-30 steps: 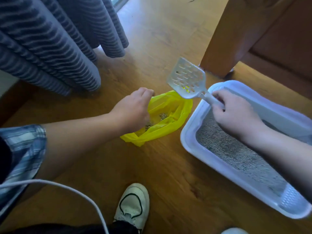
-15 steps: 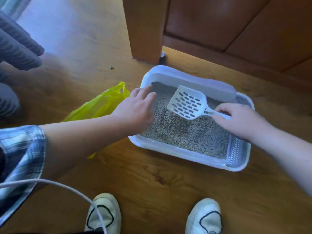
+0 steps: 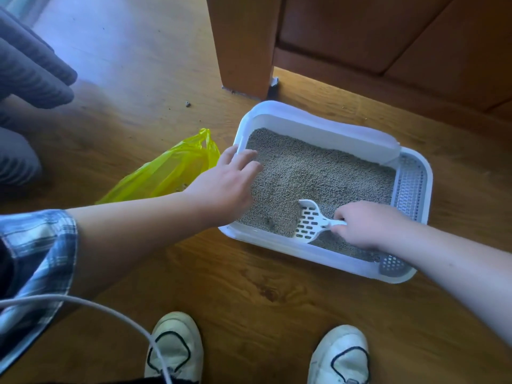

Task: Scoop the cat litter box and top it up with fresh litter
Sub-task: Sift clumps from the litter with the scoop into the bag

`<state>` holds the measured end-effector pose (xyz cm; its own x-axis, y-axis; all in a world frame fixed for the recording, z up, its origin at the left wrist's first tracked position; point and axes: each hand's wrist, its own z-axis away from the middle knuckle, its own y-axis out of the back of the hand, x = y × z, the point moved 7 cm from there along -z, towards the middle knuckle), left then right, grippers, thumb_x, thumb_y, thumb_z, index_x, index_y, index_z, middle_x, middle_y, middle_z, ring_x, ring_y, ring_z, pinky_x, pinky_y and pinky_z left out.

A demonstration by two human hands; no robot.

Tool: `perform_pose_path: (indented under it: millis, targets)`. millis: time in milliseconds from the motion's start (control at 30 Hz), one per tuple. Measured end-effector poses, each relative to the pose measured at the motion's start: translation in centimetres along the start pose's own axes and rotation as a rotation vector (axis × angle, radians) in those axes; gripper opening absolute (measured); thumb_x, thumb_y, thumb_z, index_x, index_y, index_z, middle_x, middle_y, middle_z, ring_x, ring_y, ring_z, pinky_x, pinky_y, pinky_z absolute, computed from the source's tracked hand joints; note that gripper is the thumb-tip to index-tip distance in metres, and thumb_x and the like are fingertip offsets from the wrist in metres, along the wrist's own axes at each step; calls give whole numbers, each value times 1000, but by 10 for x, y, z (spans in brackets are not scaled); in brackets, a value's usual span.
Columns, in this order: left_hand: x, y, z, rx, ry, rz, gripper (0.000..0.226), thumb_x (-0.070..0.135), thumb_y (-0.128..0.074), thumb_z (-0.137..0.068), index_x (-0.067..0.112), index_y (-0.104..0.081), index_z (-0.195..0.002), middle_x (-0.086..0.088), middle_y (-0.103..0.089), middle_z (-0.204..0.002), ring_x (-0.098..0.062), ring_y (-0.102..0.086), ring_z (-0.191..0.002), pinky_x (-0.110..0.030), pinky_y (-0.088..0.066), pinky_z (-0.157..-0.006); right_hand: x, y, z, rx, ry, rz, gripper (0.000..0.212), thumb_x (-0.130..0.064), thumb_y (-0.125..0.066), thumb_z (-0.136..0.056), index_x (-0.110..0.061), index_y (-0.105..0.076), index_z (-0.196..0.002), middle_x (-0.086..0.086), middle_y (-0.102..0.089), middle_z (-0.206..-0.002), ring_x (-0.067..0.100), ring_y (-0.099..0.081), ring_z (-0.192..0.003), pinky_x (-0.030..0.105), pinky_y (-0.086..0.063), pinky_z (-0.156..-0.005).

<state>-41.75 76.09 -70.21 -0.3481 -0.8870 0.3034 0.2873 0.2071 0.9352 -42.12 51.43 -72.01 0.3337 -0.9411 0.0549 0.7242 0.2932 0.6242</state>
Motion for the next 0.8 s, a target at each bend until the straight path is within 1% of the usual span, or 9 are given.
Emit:
perform_pose_path:
  millis: [67, 133, 233, 367, 500, 567, 633, 700, 800]
  targets:
    - [0, -1, -2, -12, 18, 3, 53, 14, -46, -75, 5, -53, -127, -20, -45, -140, -55, -35, -131, -56, -42, -103, -16, -11, -7, 10, 30, -61, 31, -57, -43, -97, -33, -62, -105, -8, -65, -94, 20, -62, -88, 35, -53, -75]
    - [-1, -2, -3, -23, 32, 5, 53, 11, -45, -74, 6, -53, -127, -19, -45, -140, -54, -34, -131, -56, -40, -105, -28, -17, -12, 27, 53, -119, 31, -56, -44, -98, -31, -61, -103, -7, -64, -92, 21, -61, -86, 34, -51, -73]
    - [-3, -4, -4, -21, 36, 16, 55, 8, -46, -73, 8, -52, -128, -16, -45, -137, -53, -34, -131, -57, -41, -104, -36, -19, -19, 29, 88, -192, 26, -54, -45, -98, -32, -59, -96, -7, -63, -89, 20, -60, -83, 33, -48, -68]
    - [-4, -5, -4, -25, 43, 19, 54, 4, -49, -77, 9, -50, -131, -14, -45, -138, -51, -32, -132, -56, -39, -106, -34, -24, -25, 12, 131, -300, 24, -51, -48, -98, -30, -60, -97, -7, -64, -90, 18, -60, -85, 35, -51, -75]
    - [-4, -4, -4, -32, 53, 39, 54, 4, -51, -79, 11, -50, -132, -11, -45, -139, -50, -31, -134, -55, -42, -103, -39, -38, -27, 14, 171, -391, 23, -47, -47, -100, -28, -56, -91, -6, -62, -87, 19, -59, -84, 35, -48, -74]
    - [-4, -5, -4, -41, 53, 38, 54, 5, -52, -79, 11, -50, -132, -11, -44, -139, -49, -31, -134, -56, -43, -101, -39, -42, -28, 7, 186, -430, 24, -46, -46, -101, -30, -52, -85, -8, -60, -84, 17, -57, -83, 34, -44, -71]
    - [-5, -7, -4, -54, 56, 37, 53, 5, -52, -79, 12, -49, -132, -10, -43, -139, -48, -30, -134, -56, -47, -96, -38, -44, -29, 7, 206, -464, 24, -45, -47, -101, -32, -49, -81, -10, -60, -83, 15, -57, -82, 35, -44, -72]
    - [-5, -7, -4, -56, 61, 41, 53, 4, -51, -80, 13, -48, -132, -9, -42, -140, -47, -29, -135, -55, -50, -92, -36, -44, -30, 28, 216, -498, 23, -46, -48, -100, -33, -50, -81, -10, -61, -83, 16, -59, -83, 35, -46, -75]
    - [-5, -6, -3, -48, 63, 52, 56, 2, -50, -79, 14, -48, -133, -8, -42, -140, -45, -28, -136, -54, -49, -94, -32, -40, -29, 70, 224, -564, 20, -45, -50, -100, -33, -53, -84, -10, -62, -81, 15, -58, -79, 33, -44, -72]
